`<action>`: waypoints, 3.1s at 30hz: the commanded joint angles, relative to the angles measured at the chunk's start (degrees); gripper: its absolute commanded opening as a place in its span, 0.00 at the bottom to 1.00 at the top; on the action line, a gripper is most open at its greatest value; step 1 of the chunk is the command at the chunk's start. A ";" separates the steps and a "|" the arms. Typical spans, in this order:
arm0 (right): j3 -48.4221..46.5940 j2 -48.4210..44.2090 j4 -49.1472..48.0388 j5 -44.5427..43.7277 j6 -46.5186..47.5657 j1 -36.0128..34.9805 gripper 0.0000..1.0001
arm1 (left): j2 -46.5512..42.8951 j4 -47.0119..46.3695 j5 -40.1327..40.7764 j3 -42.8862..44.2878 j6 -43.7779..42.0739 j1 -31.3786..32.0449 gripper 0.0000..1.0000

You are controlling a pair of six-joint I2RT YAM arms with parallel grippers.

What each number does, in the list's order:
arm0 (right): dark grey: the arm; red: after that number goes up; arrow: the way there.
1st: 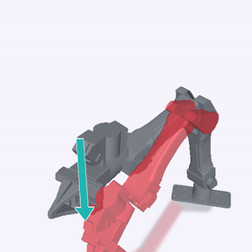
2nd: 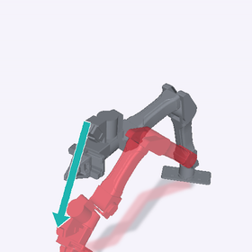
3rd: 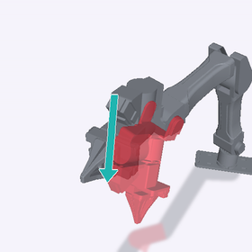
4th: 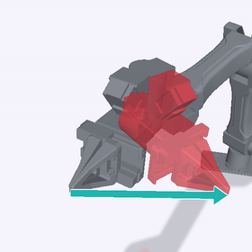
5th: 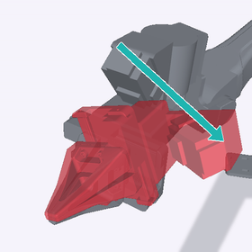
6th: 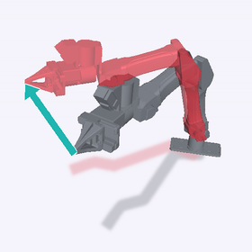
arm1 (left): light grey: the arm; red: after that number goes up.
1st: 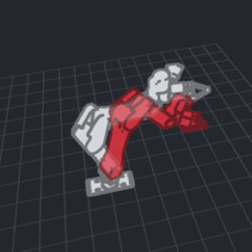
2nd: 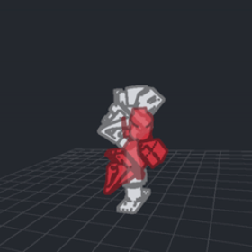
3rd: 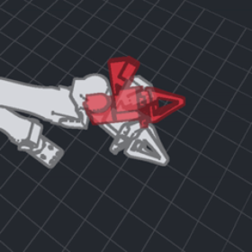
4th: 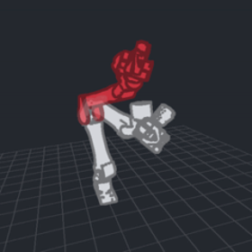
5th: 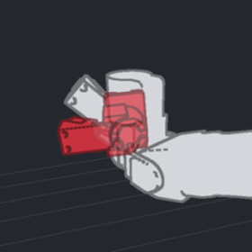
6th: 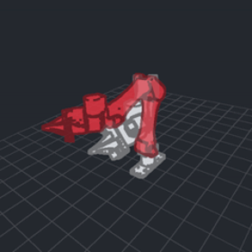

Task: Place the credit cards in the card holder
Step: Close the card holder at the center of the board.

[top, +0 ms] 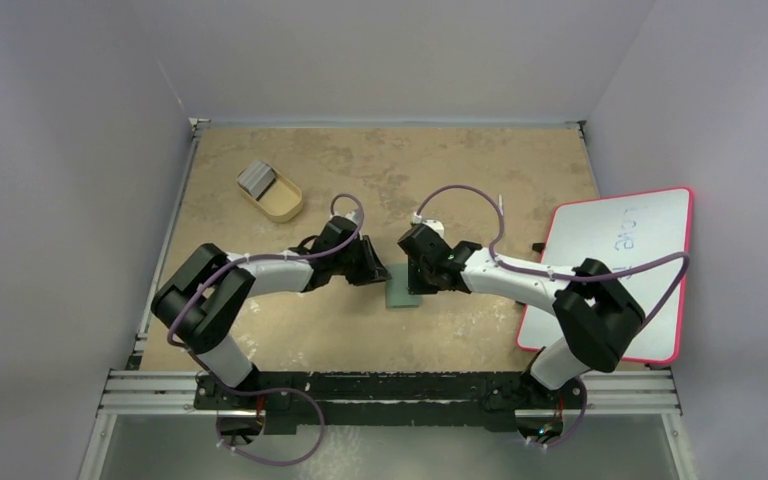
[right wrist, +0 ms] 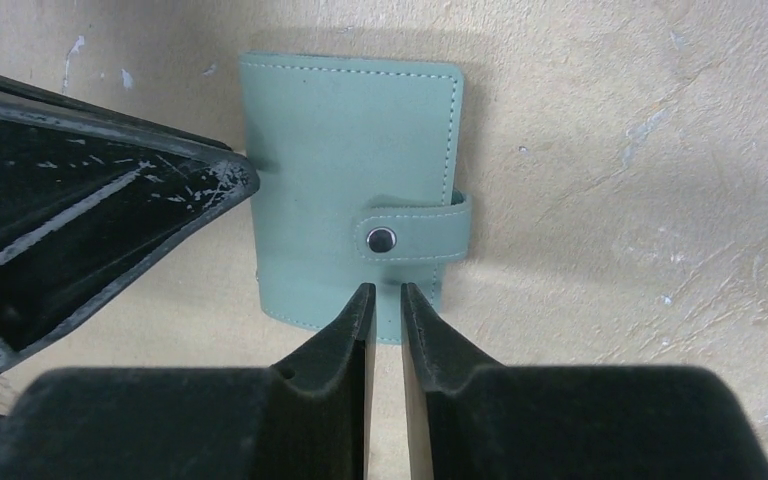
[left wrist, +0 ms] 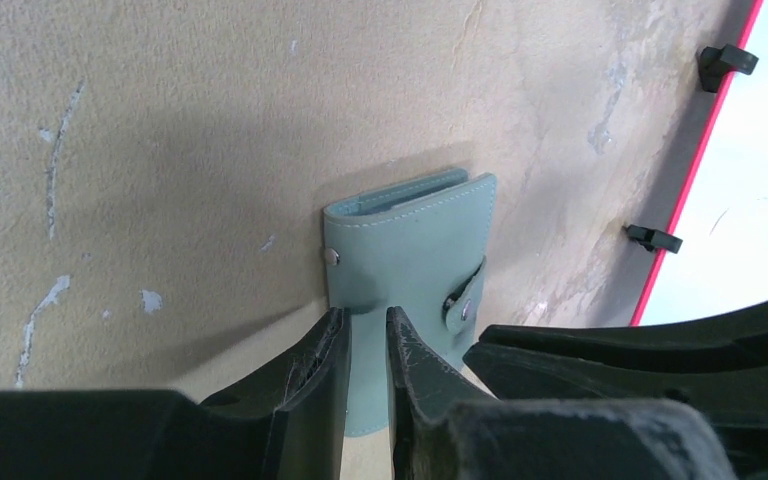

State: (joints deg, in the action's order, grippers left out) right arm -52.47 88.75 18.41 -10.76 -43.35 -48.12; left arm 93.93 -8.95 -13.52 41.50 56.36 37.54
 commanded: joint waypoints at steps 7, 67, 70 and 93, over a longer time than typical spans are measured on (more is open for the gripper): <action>0.68 -1.30 -3.36 -0.21 -0.12 1.30 0.16 | 3.50 -1.08 -0.49 3.95 -2.17 0.13 0.18; -2.53 9.13 2.43 1.56 4.20 2.95 0.10 | 1.45 -4.55 1.96 -0.85 0.61 2.19 0.17; -4.77 1.86 1.48 1.94 4.04 4.34 0.14 | -0.89 -2.08 3.49 -0.21 -0.39 2.09 0.18; -5.39 2.85 -0.41 0.10 -1.24 3.38 0.41 | 7.86 3.82 4.15 8.27 -6.46 2.10 0.15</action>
State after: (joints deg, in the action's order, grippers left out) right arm -54.00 90.50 17.39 -9.04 -43.59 -43.64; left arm 100.33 -6.35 -11.14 49.32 51.44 39.42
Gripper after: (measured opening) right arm 0.410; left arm 0.157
